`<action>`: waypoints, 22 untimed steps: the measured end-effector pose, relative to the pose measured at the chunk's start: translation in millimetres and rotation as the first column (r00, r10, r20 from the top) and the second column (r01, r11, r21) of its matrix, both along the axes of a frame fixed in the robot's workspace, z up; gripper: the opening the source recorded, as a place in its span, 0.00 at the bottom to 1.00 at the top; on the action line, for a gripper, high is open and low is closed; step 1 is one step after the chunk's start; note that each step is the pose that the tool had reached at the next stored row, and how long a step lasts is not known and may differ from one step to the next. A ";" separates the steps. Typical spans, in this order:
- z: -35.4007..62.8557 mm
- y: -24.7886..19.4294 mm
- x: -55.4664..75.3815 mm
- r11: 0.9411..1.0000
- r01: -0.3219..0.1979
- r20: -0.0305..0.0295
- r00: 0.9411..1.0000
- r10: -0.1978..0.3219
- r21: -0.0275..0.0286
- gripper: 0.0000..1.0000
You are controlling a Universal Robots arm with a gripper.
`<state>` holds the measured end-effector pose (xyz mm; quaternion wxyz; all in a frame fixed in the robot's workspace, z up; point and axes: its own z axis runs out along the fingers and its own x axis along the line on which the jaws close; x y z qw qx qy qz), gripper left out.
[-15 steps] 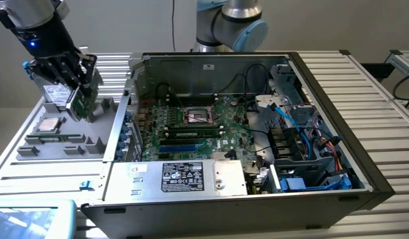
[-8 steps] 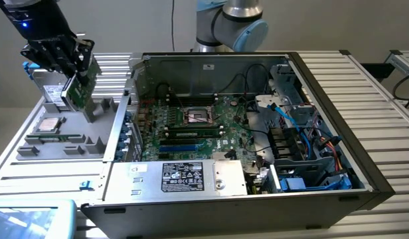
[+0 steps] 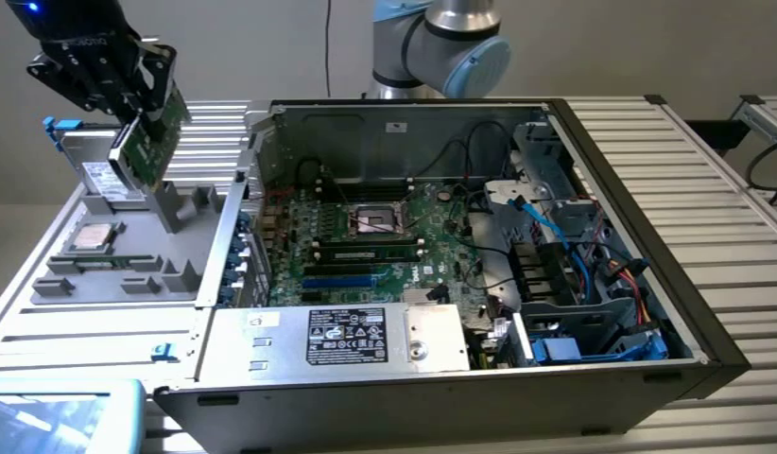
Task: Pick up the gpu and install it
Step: 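Pick up the gpu and move the gpu toward the slot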
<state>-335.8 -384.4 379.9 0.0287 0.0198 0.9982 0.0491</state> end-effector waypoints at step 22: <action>24.1 0.0 61.8 1.000 0.000 -0.022 1.000 0.000 0.000 0.28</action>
